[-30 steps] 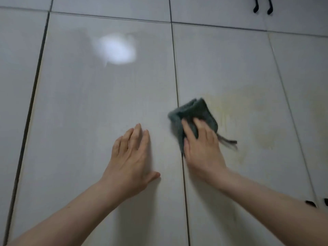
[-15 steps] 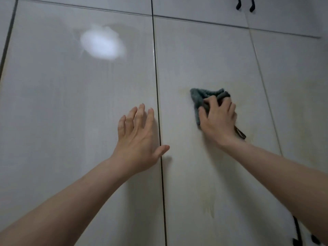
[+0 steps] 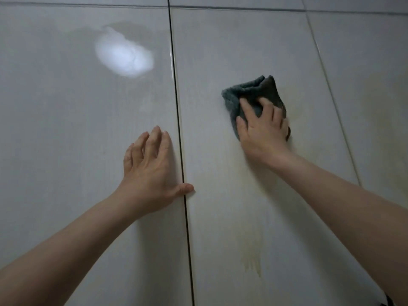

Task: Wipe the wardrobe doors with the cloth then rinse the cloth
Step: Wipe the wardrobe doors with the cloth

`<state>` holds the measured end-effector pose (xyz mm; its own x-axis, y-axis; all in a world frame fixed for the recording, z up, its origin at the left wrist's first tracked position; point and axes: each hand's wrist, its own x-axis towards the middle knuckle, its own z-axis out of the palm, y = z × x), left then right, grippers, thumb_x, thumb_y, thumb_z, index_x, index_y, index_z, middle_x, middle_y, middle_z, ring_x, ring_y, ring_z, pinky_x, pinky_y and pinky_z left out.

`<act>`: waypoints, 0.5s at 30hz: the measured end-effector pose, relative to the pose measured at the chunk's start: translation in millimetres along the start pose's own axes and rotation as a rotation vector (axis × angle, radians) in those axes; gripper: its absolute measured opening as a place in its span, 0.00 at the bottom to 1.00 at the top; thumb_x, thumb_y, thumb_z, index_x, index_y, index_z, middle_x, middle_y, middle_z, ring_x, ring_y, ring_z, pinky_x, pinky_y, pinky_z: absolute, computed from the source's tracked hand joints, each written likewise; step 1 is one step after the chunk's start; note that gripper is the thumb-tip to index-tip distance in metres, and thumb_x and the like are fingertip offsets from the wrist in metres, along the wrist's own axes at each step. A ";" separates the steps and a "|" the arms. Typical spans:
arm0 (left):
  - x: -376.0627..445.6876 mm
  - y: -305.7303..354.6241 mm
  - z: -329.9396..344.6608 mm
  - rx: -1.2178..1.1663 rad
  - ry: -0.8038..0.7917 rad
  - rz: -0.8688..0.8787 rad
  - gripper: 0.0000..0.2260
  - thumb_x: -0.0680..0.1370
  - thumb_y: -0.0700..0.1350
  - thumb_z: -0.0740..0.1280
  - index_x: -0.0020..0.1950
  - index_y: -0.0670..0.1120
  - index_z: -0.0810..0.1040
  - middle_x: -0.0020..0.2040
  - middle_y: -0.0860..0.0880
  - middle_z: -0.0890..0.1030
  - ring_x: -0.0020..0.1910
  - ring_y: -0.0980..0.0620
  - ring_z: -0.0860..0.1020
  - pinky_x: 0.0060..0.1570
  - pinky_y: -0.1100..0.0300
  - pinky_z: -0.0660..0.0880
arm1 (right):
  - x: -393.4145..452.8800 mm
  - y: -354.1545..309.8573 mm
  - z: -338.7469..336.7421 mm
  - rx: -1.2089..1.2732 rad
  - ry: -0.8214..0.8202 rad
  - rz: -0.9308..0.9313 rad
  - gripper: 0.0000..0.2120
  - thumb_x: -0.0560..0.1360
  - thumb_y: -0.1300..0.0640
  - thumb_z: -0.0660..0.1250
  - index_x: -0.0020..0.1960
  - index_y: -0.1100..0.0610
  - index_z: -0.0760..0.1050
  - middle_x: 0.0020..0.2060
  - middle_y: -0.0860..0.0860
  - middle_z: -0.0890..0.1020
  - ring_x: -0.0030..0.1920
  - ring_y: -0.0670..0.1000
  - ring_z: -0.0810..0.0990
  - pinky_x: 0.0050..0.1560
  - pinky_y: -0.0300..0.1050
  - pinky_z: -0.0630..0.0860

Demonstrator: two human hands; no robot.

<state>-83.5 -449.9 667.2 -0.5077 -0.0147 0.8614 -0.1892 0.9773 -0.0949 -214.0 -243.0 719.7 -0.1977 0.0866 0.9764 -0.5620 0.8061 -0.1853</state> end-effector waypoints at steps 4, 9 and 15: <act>-0.3 2.3 0.4 0.010 0.015 -0.009 0.55 0.68 0.71 0.66 0.79 0.48 0.35 0.79 0.48 0.34 0.77 0.46 0.34 0.75 0.47 0.39 | -81.9 -38.8 22.4 -0.029 0.034 -0.317 0.23 0.79 0.44 0.54 0.72 0.47 0.67 0.65 0.60 0.69 0.64 0.59 0.61 0.63 0.55 0.56; -1.6 -2.0 0.7 0.026 0.022 0.014 0.54 0.69 0.73 0.63 0.79 0.48 0.34 0.78 0.49 0.34 0.76 0.46 0.34 0.75 0.48 0.39 | -51.8 -33.9 8.7 -0.141 0.000 -0.574 0.25 0.77 0.40 0.53 0.70 0.46 0.70 0.63 0.58 0.73 0.63 0.60 0.68 0.61 0.54 0.69; -2.8 -4.5 2.9 -0.046 0.047 0.031 0.54 0.70 0.71 0.65 0.78 0.48 0.34 0.78 0.49 0.33 0.76 0.46 0.33 0.74 0.47 0.37 | -6.9 -14.8 -4.7 -0.131 -0.058 -0.136 0.24 0.81 0.44 0.51 0.77 0.44 0.55 0.71 0.59 0.60 0.69 0.61 0.58 0.69 0.57 0.58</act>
<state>-83.6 -454.8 663.7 -0.4726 0.0250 0.8809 -0.1346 0.9858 -0.1002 -200.5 -252.7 716.3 -0.1748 -0.0594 0.9828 -0.4780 0.8778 -0.0320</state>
